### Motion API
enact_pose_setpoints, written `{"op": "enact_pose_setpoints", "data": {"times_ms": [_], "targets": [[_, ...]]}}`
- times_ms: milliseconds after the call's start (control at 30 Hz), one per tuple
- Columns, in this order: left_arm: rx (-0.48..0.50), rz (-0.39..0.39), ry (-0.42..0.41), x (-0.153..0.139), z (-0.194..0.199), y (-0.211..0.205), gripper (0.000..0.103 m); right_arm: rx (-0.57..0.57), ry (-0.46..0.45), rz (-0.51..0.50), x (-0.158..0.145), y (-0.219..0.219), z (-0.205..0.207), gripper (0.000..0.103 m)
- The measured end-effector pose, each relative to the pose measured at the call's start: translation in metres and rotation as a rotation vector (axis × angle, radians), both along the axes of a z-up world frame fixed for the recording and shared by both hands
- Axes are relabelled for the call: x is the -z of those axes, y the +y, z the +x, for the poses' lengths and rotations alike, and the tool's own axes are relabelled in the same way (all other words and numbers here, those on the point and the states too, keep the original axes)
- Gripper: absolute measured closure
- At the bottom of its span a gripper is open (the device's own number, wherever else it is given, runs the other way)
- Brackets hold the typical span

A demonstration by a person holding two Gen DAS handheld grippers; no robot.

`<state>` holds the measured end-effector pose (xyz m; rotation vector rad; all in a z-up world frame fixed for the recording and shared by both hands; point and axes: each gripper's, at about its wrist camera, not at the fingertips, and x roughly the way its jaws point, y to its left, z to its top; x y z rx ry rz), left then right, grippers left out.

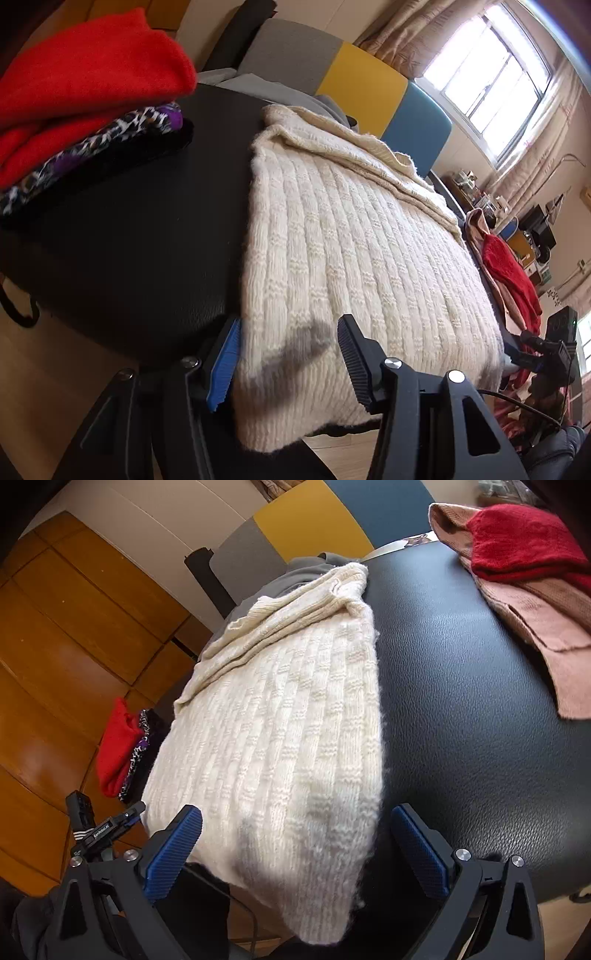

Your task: Fold clothes

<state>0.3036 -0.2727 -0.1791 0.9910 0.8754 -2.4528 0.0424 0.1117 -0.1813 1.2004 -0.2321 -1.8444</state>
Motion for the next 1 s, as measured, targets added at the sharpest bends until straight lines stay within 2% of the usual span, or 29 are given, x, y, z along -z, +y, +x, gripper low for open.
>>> {"op": "enact_pose_setpoints", "data": {"times_ms": [233, 333, 367, 400, 633, 767, 833, 867, 967, 1000], "targets": [[0.003, -0.034, -0.007, 0.002, 0.001, 0.009, 0.049, -0.023, 0.041, 0.017, 0.002, -0.003, 0.006, 0.005], [-0.001, -0.027, -0.001, 0.004, 0.005, 0.009, 0.049, -0.011, 0.043, 0.011, 0.004, 0.0, 0.005, 0.023], [-0.002, -0.028, -0.006, 0.004, 0.004, 0.009, 0.049, -0.006, 0.042, 0.008, 0.004, 0.001, 0.004, 0.033], [-0.001, -0.03, -0.015, 0.003, 0.003, 0.009, 0.049, -0.001, 0.041, 0.005, 0.005, 0.001, 0.003, 0.035], [0.007, -0.03, -0.01, -0.001, -0.014, 0.01, 0.049, -0.01, 0.024, -0.047, 0.009, -0.002, 0.003, 0.035], [0.012, 0.027, -0.007, 0.001, -0.011, 0.005, 0.049, -0.035, -0.017, -0.053, 0.008, 0.002, 0.005, 0.035], [0.029, 0.02, -0.016, 0.002, -0.011, 0.006, 0.049, -0.058, -0.017, -0.043, 0.009, 0.004, 0.008, 0.034], [0.034, 0.006, -0.026, 0.002, -0.013, 0.008, 0.049, -0.071, -0.003, -0.037, 0.009, 0.003, 0.01, 0.032], [0.051, -0.059, -0.071, 0.0, -0.02, 0.017, 0.049, -0.125, 0.047, -0.009, 0.008, -0.008, 0.017, 0.015], [0.058, -0.076, -0.083, 0.0, -0.022, 0.019, 0.049, -0.138, 0.07, 0.022, 0.006, -0.013, 0.019, 0.016]]}}
